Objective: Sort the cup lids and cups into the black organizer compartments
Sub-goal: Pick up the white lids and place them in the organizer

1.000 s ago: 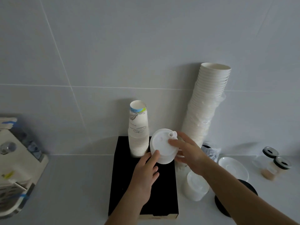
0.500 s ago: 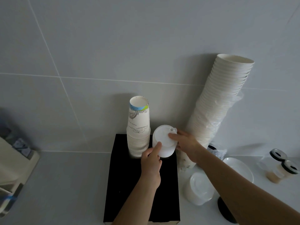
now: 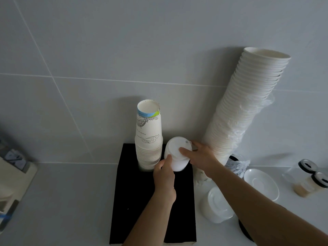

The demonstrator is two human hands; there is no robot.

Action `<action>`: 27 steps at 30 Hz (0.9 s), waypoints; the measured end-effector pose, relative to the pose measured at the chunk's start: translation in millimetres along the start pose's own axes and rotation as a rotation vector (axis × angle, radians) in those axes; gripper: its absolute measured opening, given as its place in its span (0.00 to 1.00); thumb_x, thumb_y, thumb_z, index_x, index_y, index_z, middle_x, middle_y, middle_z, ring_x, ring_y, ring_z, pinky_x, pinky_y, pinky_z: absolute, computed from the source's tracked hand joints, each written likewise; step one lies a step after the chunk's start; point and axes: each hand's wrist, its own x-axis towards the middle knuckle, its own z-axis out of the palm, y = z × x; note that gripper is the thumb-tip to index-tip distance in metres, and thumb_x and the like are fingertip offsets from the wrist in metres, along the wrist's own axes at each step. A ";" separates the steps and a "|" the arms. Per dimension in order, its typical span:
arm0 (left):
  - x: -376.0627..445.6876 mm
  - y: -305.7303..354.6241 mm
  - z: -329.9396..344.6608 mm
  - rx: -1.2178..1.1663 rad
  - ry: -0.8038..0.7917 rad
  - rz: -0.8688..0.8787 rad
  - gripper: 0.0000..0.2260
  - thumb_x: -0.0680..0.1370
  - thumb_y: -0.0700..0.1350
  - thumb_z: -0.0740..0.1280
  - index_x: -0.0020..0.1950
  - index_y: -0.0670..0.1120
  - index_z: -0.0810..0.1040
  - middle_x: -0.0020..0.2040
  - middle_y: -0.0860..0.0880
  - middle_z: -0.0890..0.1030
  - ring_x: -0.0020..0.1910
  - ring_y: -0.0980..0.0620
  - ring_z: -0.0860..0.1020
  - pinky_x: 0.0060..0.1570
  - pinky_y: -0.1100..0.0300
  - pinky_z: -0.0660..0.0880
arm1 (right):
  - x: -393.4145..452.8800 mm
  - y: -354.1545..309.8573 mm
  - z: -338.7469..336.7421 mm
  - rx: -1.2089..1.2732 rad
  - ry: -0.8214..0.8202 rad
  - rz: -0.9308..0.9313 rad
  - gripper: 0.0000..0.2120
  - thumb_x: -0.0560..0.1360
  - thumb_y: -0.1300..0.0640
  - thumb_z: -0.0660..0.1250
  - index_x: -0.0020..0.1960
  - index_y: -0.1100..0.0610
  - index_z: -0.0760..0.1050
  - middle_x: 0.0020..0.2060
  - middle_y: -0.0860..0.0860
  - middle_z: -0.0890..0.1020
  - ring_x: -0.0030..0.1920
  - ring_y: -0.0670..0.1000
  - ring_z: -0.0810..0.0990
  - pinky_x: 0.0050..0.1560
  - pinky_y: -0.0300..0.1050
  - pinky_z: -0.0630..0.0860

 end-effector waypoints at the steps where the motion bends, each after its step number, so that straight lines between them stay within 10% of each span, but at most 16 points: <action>1: 0.9 0.7 -0.2 0.023 -0.011 0.007 0.08 0.76 0.51 0.66 0.53 0.51 0.79 0.49 0.54 0.81 0.47 0.58 0.77 0.52 0.58 0.69 | 1.1 0.3 1.3 -0.022 0.006 -0.004 0.20 0.69 0.45 0.74 0.59 0.51 0.77 0.46 0.47 0.83 0.49 0.52 0.81 0.57 0.53 0.79; 14: 9.7 8.0 -2.4 0.295 -0.086 -0.024 0.08 0.77 0.50 0.63 0.39 0.52 0.77 0.44 0.54 0.82 0.50 0.53 0.78 0.63 0.54 0.72 | -8.2 20.6 28.9 -0.654 0.044 -0.178 0.28 0.76 0.44 0.65 0.73 0.54 0.68 0.67 0.52 0.77 0.65 0.55 0.76 0.62 0.47 0.71; 27: -2.7 22.3 -1.3 0.208 -0.121 -0.119 0.08 0.79 0.49 0.63 0.42 0.51 0.77 0.42 0.54 0.81 0.41 0.58 0.77 0.44 0.62 0.72 | -13.1 20.6 26.3 -0.785 -0.033 -0.227 0.24 0.79 0.44 0.58 0.68 0.57 0.72 0.69 0.52 0.75 0.62 0.58 0.77 0.59 0.49 0.74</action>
